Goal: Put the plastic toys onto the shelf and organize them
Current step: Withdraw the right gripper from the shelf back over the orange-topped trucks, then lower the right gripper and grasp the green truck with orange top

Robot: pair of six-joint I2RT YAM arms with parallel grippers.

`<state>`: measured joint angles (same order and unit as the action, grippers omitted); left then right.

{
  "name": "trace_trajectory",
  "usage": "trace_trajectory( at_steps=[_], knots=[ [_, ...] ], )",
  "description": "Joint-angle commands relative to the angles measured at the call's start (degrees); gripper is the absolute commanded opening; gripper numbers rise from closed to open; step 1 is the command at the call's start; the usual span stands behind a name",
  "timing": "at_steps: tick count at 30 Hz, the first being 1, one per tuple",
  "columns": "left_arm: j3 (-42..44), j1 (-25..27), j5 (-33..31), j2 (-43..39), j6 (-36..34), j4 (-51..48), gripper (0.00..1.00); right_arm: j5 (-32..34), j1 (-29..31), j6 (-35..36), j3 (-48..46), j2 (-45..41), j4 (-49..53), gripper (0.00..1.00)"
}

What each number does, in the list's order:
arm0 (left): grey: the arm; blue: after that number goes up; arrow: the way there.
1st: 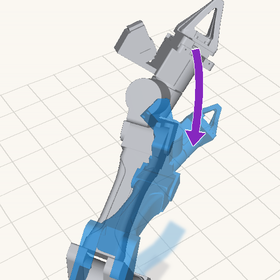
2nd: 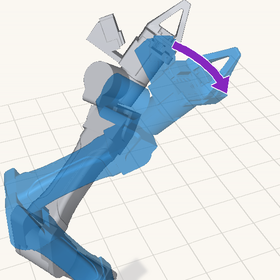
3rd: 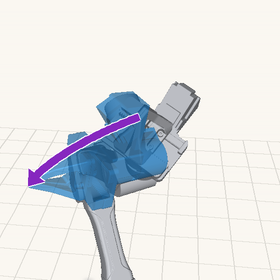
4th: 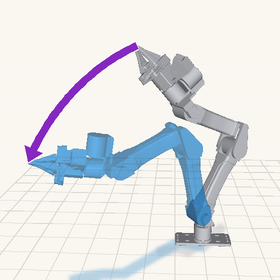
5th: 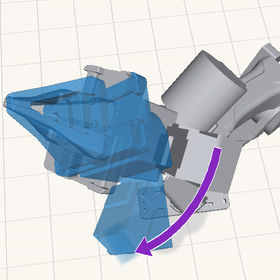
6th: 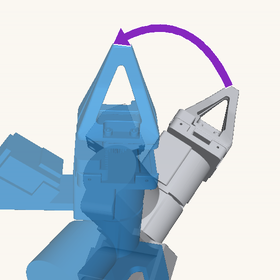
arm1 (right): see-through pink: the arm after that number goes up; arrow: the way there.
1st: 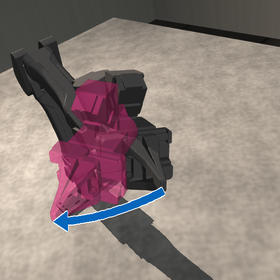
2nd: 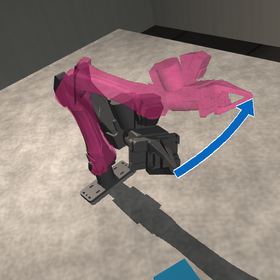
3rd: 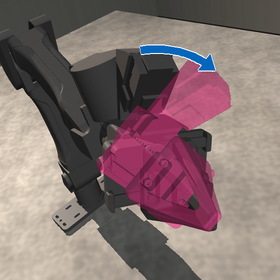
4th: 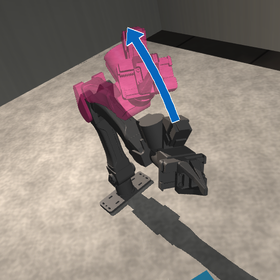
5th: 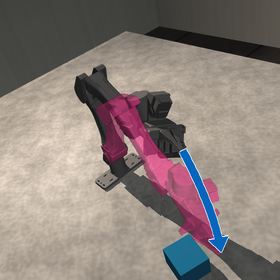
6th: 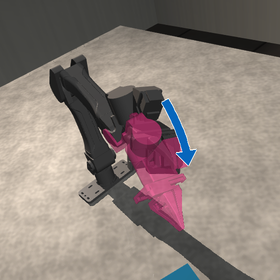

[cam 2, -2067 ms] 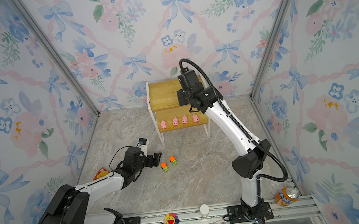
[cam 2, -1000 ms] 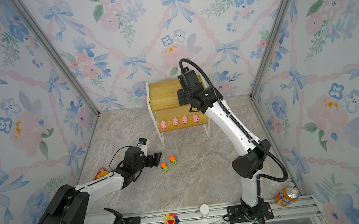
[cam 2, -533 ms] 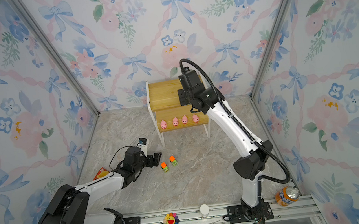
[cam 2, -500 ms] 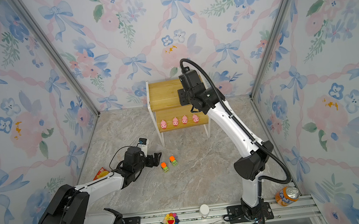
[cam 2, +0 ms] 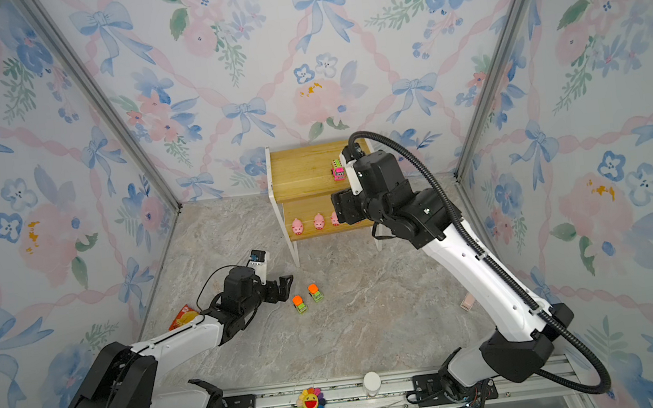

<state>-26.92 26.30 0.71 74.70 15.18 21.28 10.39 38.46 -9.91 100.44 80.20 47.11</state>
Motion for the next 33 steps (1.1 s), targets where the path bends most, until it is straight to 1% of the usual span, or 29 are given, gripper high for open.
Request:
trace_trajectory(
  at_steps=[1,4,5,8,11,13,16,20,25,30,33],
  knots=[
    [0.9,0.1,-0.1,-2.1,-0.8,0.5,0.98,-9.0,0.8,-2.9,-14.2,-4.4,-5.3,0.81],
    [1.5,-0.1,-0.1,-2.8,-0.9,0.4,0.98,-11.2,1.3,-5.8,-27.3,-8.2,-11.5,0.81],
    [1.7,-0.2,-0.1,-3.1,-0.8,0.3,0.98,-10.9,1.9,-6.3,-31.0,-9.0,-13.8,0.81],
    [2.3,-0.3,-0.2,-3.8,-0.8,0.1,0.98,-8.9,4.1,-7.7,-38.4,-9.1,-18.5,0.81],
    [2.5,-0.4,-0.6,-4.4,-0.5,-0.4,0.98,-7.1,7.2,-6.4,-41.5,-6.3,-21.8,0.8],
    [2.9,-0.5,-0.7,-4.7,-0.2,-0.4,0.98,-6.4,9.2,-4.8,-43.0,-3.5,-24.7,0.79],
    [3.3,-0.5,-1.0,-5.0,0.3,-0.4,0.98,-6.3,12.3,-0.6,-44.5,1.9,-30.6,0.78],
    [3.5,-0.6,-1.2,-4.9,0.5,-0.4,0.98,-8.7,13.0,1.0,-45.8,8.9,-38.7,0.76],
    [3.1,-0.9,-1.0,-4.7,0.6,-0.5,0.98,-9.8,12.1,1.7,-41.9,16.9,-38.9,0.73],
    [3.0,-1.2,-1.3,-4.0,0.6,-0.7,0.98,-11.9,11.0,1.6,-39.6,20.4,-39.3,0.72],
    [3.0,-1.3,-1.4,-3.8,0.8,-0.7,0.98,-12.0,10.7,1.5,-38.2,22.3,-39.3,0.71]
  ],
)
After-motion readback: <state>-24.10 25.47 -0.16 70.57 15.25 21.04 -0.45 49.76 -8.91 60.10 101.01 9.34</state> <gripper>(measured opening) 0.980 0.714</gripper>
